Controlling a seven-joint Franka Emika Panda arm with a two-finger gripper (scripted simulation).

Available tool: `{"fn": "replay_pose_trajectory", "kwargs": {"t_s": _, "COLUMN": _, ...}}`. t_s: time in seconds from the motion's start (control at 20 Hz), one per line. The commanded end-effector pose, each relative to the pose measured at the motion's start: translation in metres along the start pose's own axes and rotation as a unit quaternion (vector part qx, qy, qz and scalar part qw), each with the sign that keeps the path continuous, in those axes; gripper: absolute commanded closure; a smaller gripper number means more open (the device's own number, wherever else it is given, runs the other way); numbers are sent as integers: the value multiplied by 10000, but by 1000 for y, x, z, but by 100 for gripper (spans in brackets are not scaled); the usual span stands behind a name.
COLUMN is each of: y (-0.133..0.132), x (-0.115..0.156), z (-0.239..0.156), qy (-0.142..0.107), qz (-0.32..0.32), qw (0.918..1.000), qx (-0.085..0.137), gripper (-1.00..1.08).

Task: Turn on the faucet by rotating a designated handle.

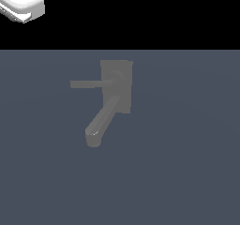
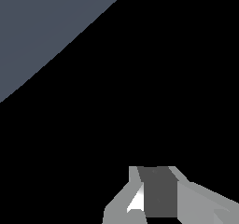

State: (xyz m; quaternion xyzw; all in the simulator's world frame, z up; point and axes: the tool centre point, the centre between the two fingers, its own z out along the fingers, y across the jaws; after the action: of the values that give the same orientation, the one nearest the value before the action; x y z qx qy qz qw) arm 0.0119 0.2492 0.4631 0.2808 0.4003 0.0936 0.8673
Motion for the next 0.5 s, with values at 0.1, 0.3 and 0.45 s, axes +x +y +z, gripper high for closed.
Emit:
{"fn": "replay_pose_trajectory", "kwargs": {"t_s": 0.1, "y": -21, "x": 36, "z": -9, "qy": 330, "qz": -442, "qw": 9984, "qx": -134, "gripper": 108}}
{"fn": "replay_pose_trajectory", "kwargs": {"t_s": 0.3, "y": -35, "x": 55, "z": -15, "qy": 519, "qz": -692, "qw": 9961, "qx": -197, "gripper": 108}}
{"fn": "replay_pose_trajectory", "kwargs": {"t_s": 0.45, "y": -42, "x": 64, "z": -18, "qy": 614, "qz": -825, "qw": 9944, "qx": -238, "gripper": 108}}
